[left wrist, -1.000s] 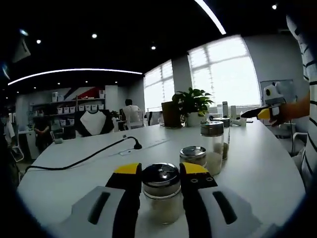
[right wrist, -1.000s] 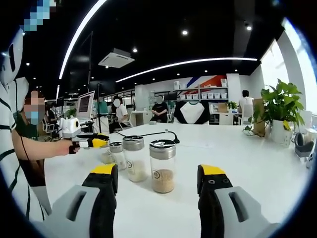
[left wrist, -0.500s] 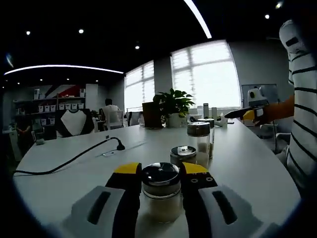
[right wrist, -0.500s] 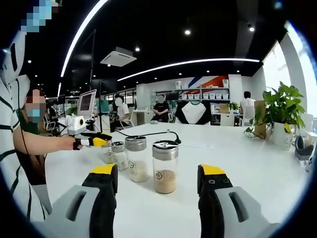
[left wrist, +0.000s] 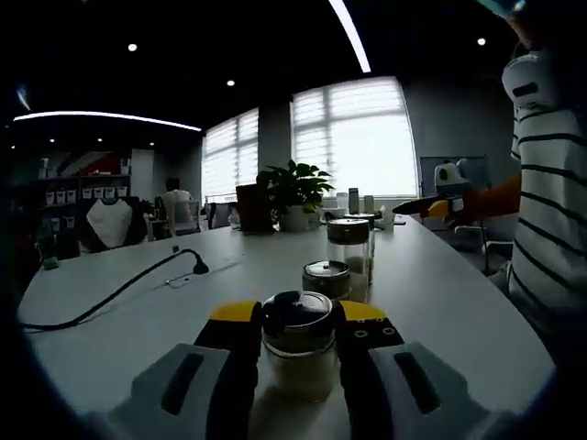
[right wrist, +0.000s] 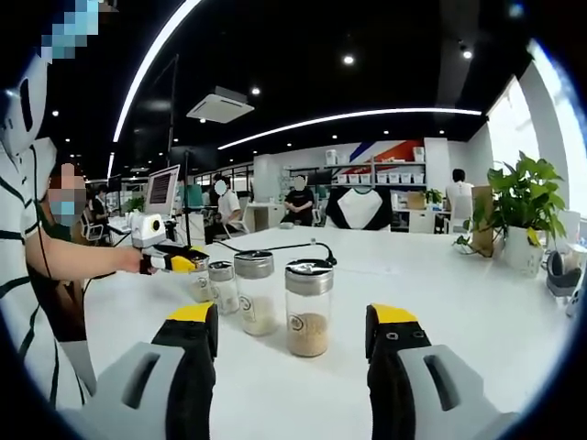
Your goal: Rotate the seasoning bottle until the label or dispensing opening points toward the visible target arrow and the bottle remains upright within the marked orientation range
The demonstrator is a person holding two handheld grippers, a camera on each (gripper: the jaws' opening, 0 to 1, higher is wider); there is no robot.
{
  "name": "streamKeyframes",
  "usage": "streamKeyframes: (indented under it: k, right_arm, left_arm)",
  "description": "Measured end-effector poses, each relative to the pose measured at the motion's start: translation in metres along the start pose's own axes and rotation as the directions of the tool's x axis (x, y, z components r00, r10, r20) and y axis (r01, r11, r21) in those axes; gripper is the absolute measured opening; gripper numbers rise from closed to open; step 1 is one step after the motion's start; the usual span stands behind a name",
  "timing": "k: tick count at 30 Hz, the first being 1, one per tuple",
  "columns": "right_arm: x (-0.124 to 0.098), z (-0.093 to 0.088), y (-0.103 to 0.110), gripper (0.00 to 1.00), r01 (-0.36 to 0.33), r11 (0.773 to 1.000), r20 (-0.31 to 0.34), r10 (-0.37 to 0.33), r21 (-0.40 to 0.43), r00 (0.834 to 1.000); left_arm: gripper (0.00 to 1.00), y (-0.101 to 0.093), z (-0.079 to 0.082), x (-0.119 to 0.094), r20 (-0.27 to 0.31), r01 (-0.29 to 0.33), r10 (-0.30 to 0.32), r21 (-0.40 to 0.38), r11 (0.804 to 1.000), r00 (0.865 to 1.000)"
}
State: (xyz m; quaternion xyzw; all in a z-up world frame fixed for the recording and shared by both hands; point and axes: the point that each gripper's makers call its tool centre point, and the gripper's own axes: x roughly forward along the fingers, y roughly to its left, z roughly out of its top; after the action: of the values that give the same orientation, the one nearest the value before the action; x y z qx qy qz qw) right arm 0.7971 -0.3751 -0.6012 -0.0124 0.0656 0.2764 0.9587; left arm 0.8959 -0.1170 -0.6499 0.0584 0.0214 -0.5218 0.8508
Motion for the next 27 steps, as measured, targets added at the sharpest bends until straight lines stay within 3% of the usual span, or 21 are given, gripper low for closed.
streamKeyframes:
  k: [1, 3, 6, 8, 11, 12, 14, 19, 22, 23, 27]
  right_arm:
    - [0.0, -0.001, 0.0, 0.65, 0.0, 1.0, -0.001, 0.0, 0.002, 1.0]
    - [0.001, -0.001, 0.0, 0.65, -0.002, 1.0, -0.005, 0.002, -0.001, 1.0]
    - [0.002, 0.0, 0.0, 0.65, -0.001, 1.0, 0.001, 0.001, 0.002, 1.0]
    - [0.003, 0.0, 0.001, 0.65, -0.003, 1.0, 0.003, 0.003, 0.004, 1.0]
    - [0.003, 0.0, 0.002, 0.65, -0.005, 1.0, 0.004, 0.005, 0.002, 1.0]
    - [0.003, -0.001, 0.001, 0.65, -0.002, 1.0, 0.003, 0.002, 0.006, 1.0]
    - [0.003, -0.003, -0.001, 0.65, 0.008, 1.0, 0.001, -0.008, 0.008, 1.0]
    - [0.001, -0.004, -0.005, 0.64, 0.018, 1.0, -0.001, -0.018, 0.014, 1.0]
    - [0.0, -0.004, -0.006, 0.64, 0.023, 1.0, -0.002, -0.023, 0.016, 1.0]
    - [0.0, -0.004, -0.006, 0.64, 0.024, 1.0, -0.001, -0.024, 0.015, 1.0]
    - [0.0, -0.003, -0.005, 0.64, 0.019, 1.0, 0.0, -0.019, 0.01, 1.0]
  left_arm:
    - [0.43, -0.002, 0.003, 0.0, 0.02, -0.001, 0.001, -0.014, 1.0, 1.0]
    - [0.44, 0.003, 0.021, -0.006, 0.13, -0.04, 0.054, -0.108, 0.993, 0.99]
    - [0.44, 0.018, 0.026, -0.014, 0.138, -0.161, 0.173, -0.099, 0.982, 0.975]
    - [0.44, 0.018, 0.03, -0.017, 0.149, -0.214, 0.226, -0.094, 0.972, 0.963]
    - [0.43, 0.021, 0.035, -0.022, 0.159, -0.33, 0.345, -0.112, 0.937, 0.925]
    - [0.42, 0.021, 0.038, -0.025, 0.173, -0.369, 0.387, -0.131, 0.92, 0.905]
    - [0.44, 0.019, 0.034, -0.026, 0.155, -0.422, 0.437, -0.122, 0.898, 0.886]
    - [0.47, 0.003, 0.036, -0.014, 0.137, -0.438, 0.453, -0.122, 0.891, 0.881]
    - [0.51, 0.005, 0.029, -0.01, 0.094, -0.451, 0.467, -0.152, 0.879, 0.879]
    - [0.49, 0.006, 0.03, -0.01, 0.095, -0.457, 0.47, -0.131, 0.88, 0.877]
    - [0.43, 0.003, 0.029, -0.007, 0.067, -0.443, 0.451, -0.106, 0.89, 0.89]
